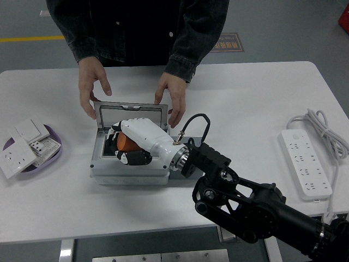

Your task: Pick up the cylinder from the cube,place it in the box,flap close box

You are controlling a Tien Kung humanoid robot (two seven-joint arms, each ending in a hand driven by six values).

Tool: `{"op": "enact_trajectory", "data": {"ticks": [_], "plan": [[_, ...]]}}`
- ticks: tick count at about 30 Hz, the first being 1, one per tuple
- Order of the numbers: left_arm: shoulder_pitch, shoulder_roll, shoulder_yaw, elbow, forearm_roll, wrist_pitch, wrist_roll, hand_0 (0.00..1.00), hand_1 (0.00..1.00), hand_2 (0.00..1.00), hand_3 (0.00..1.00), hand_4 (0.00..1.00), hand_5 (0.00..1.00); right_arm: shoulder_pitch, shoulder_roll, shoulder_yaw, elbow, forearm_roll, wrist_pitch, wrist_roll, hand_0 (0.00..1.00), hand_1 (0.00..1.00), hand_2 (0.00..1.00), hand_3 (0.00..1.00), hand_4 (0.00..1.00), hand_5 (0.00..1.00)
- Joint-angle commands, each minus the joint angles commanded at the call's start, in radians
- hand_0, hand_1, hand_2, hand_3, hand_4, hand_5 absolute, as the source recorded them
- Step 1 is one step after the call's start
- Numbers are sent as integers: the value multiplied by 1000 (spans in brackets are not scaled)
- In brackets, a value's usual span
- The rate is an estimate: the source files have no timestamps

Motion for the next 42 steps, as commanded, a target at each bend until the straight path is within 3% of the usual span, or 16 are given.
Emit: {"op": "enact_trajectory", "data": {"ticks": [8, 9, 14, 15, 20, 21, 26, 27, 32, 33, 42], "plan": [[-3, 2, 2, 0, 3, 0, 1, 638, 672, 661, 705, 754, 326, 19, 0, -16, -71, -18, 13, -13, 159, 324, 476, 454, 129, 2], [-3, 2, 1, 0, 3, 1, 2, 638, 672, 661, 706, 753, 326, 21, 0, -16, -78, -20, 16, -15, 218, 404, 501, 501, 185, 2], [-3, 2, -1, 0, 7, 0, 3, 638, 672, 661, 706, 753, 326, 26, 0, -17, -99, -23, 27, -22, 218, 404, 501, 501, 185, 2], [-4, 2, -1, 0, 8, 0, 3, 638, 673, 660, 706, 754, 326, 28, 0, -19, -101, -23, 27, -23, 651, 657, 639, 671, 384, 2], [-4, 3, -3, 0, 10, 0, 4, 638, 673, 660, 706, 754, 326, 35, 0, -27, -106, -25, 29, -26, 651, 657, 639, 671, 384, 2], [-5, 3, -3, 0, 11, 0, 5, 638, 673, 661, 706, 754, 327, 36, 0, -29, -106, -25, 29, -26, 773, 707, 706, 712, 347, 177], [-6, 4, -3, 0, 13, 0, 6, 638, 673, 661, 706, 754, 327, 40, 0, -33, -104, -20, 23, -20, 773, 707, 706, 712, 347, 177], [-6, 4, -3, 0, 13, 0, 6, 638, 673, 661, 705, 754, 326, 41, 0, -33, -104, -19, 22, -19, 841, 738, 738, 732, 601, 277], [-7, 4, 1, 0, 12, -1, 5, 638, 673, 661, 705, 754, 326, 40, 0, -35, -109, -11, 22, -16, 841, 738, 738, 732, 601, 277], [-7, 3, 2, 0, 12, -1, 5, 638, 673, 662, 705, 754, 325, 40, 0, -35, -110, -10, 22, -16, 853, 750, 748, 758, 694, 301], [-9, 2, 8, 0, 9, -1, 3, 638, 672, 662, 705, 753, 324, 35, 0, -31, -116, 12, 24, -5, 851, 750, 750, 766, 718, 323]]}}
